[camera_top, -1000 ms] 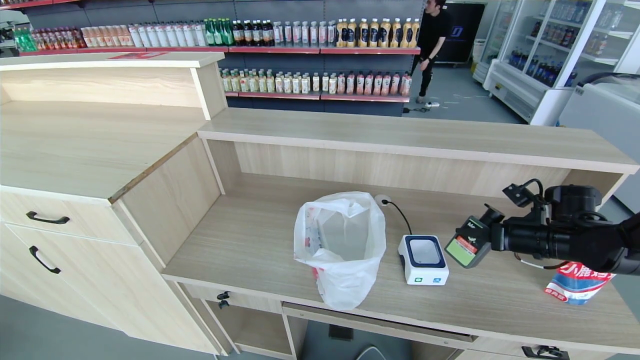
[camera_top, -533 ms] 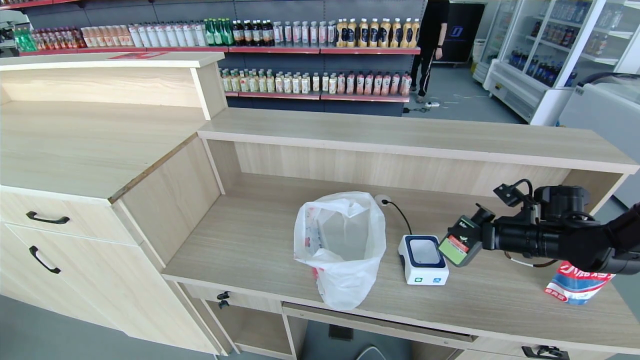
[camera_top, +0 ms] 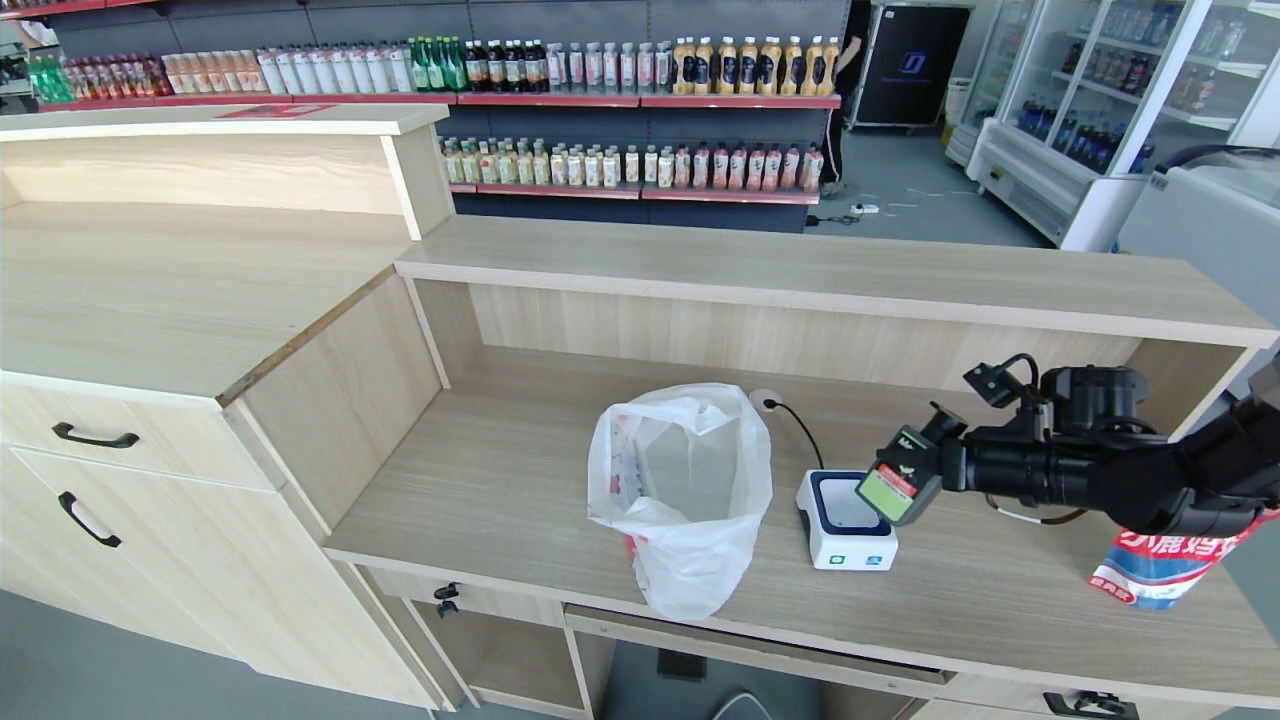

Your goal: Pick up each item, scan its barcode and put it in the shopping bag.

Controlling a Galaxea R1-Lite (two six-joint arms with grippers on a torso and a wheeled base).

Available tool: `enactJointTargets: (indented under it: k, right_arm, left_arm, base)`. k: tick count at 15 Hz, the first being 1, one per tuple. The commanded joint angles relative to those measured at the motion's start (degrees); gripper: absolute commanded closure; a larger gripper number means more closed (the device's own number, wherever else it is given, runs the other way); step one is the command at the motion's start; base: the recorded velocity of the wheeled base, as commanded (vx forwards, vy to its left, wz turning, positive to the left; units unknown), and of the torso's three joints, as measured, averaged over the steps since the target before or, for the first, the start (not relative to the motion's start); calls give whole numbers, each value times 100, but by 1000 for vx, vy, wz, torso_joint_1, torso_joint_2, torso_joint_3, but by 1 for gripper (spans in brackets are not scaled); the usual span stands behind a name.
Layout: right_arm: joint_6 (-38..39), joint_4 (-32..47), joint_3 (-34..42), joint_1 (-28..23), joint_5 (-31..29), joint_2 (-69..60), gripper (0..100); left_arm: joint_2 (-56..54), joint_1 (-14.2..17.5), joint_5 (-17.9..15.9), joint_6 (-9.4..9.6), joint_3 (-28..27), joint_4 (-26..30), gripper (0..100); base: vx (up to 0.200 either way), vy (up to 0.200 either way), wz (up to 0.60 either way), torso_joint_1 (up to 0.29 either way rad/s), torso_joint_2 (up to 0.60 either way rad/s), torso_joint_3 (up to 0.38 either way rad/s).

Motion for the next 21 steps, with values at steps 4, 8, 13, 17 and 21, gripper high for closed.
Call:
enactJointTargets:
  k: [4, 8, 13, 17, 21]
  right_arm:
    - [-2, -27, -127, 53, -33, 189, 100]
    - [6, -36, -206, 53, -33, 268, 100]
    - [6, -45, -206, 45, -33, 110, 100]
    - [-1092, -414, 770, -254, -1079, -1507, 100]
    - [-2745, -1398, 2150, -834, -2221, -2667, 100]
  left_arm:
    - [0, 0, 0, -1, 0, 0, 0]
    - [0, 0, 0, -1, 0, 0, 0]
    - [0, 0, 0, -1, 0, 0, 0]
    - [0, 0, 0, -1, 0, 0, 0]
    - [0, 0, 0, -1, 0, 0, 0]
  base:
    - [0, 0, 0, 0, 0, 0]
    - [0, 0, 0, 0, 0, 0]
    - [0, 0, 0, 0, 0, 0]
    - [0, 0, 0, 0, 0, 0]
    - [0, 0, 0, 0, 0, 0]
